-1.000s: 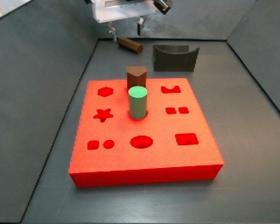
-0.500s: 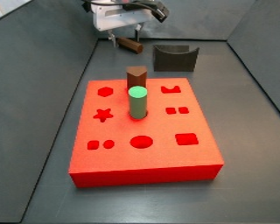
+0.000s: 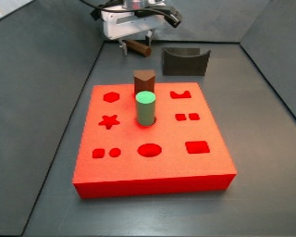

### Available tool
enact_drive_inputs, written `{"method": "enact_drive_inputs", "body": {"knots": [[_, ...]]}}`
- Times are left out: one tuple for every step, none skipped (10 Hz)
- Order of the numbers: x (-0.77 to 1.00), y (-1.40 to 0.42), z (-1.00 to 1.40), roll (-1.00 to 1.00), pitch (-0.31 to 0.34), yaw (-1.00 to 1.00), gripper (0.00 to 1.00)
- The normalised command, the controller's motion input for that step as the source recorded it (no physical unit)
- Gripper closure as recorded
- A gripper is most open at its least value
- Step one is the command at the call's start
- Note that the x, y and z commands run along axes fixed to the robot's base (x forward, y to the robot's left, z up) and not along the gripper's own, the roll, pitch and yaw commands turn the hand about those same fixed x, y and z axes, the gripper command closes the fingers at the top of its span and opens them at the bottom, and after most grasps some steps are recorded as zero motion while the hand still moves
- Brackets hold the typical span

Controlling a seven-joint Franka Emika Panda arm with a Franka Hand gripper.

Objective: Pick up the hexagon object. Move up. Place the hexagon object on the fixture. Regrasp the hexagon object. Move to above the board. Insert the hexagon object.
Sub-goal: Pick up the hexagon object.

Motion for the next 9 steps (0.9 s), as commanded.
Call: {"method": "enact_drive_inputs", "body": {"knots": [[0.00,0.00,0.00,0.01,0.000,0.00,0.00],[0.00,0.00,0.00,0.00,0.000,0.00,0.00],[0.00,0.00,0.00,0.00,0.000,0.00,1.00],[0.00,0.00,0.00,0.00,0.000,0.00,1.00],[0.00,0.00,0.00,0.00,0.000,0.00,1.00],[0.00,0.00,0.00,0.00,0.000,0.00,1.00],[0.00,0.00,0.00,0.00,0.000,0.00,1.00],[0.00,0.00,0.00,0.00,0.000,0.00,1.00],[0.00,0.00,0.00,0.00,0.000,0.00,1.00]]}}
